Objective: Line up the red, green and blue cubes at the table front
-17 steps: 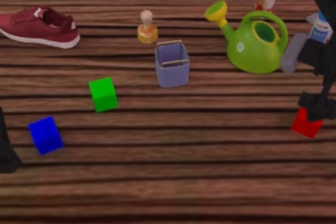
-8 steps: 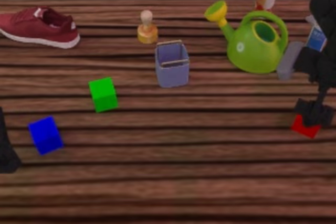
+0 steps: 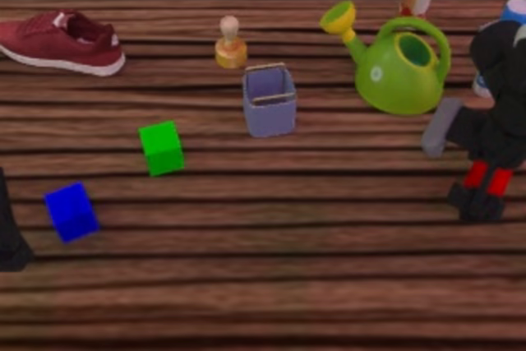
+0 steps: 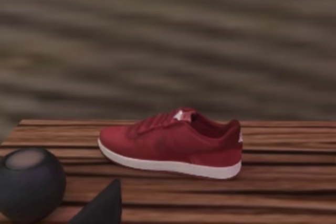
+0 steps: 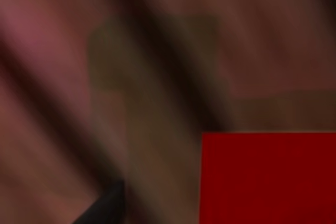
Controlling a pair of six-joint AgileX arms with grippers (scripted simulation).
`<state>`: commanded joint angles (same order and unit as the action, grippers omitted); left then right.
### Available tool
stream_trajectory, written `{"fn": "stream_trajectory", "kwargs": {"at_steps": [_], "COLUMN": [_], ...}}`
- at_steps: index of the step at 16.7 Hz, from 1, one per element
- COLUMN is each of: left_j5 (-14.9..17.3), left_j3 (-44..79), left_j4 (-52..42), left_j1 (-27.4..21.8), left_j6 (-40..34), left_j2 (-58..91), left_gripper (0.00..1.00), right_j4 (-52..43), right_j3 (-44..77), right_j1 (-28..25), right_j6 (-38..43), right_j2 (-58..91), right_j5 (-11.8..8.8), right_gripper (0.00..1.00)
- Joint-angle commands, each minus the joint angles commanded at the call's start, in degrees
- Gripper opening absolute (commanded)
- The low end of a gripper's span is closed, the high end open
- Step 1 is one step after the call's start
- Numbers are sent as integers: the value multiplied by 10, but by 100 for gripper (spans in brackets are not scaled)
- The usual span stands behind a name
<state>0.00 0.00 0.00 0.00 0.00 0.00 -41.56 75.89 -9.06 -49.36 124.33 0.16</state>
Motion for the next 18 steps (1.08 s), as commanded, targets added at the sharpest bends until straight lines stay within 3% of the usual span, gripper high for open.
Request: {"fn": "stream_trajectory", "kwargs": {"at_steps": [2,15,18], "left_j5": [0,0,0], "left_j3": [0,0,0], "left_j4": [0,0,0], "left_j1": [0,0,0], "left_j6": [0,0,0], "left_j2": [0,0,0], "left_gripper": [100,100,100], "right_j4": [0,0,0], "right_j3": [0,0,0], "right_j1": [0,0,0], "right_j6": [0,0,0], "right_j2": [0,0,0], "right_j5": [0,0,0], "right_gripper": [100,2,0]}}
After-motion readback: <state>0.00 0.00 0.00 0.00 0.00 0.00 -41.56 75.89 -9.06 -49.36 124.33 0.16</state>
